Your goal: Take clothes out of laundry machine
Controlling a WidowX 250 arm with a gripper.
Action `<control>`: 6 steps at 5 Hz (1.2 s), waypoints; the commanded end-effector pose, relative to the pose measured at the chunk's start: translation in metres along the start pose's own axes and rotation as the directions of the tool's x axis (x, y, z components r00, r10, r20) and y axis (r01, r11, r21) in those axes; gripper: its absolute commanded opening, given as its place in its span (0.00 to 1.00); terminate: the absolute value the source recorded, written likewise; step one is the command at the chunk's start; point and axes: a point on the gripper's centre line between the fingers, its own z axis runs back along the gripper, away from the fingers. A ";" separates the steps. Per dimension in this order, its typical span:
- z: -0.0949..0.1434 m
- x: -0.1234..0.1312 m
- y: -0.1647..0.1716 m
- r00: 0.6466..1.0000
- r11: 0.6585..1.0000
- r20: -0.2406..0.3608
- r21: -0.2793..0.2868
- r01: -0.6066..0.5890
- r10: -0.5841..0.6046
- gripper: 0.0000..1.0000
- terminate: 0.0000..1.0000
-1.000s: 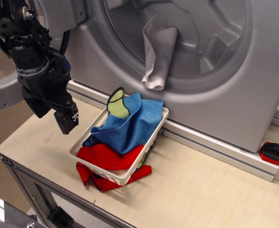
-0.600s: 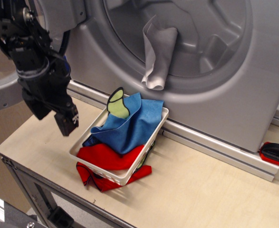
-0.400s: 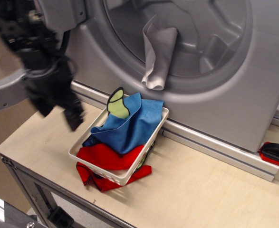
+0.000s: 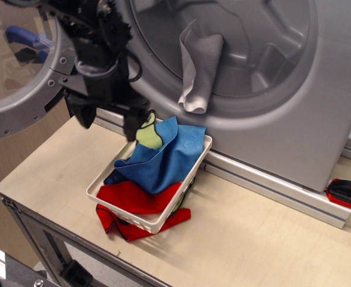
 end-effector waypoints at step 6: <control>0.021 0.125 -0.053 0.883 0.991 0.459 -0.030 0.130 -0.102 1.00 0.00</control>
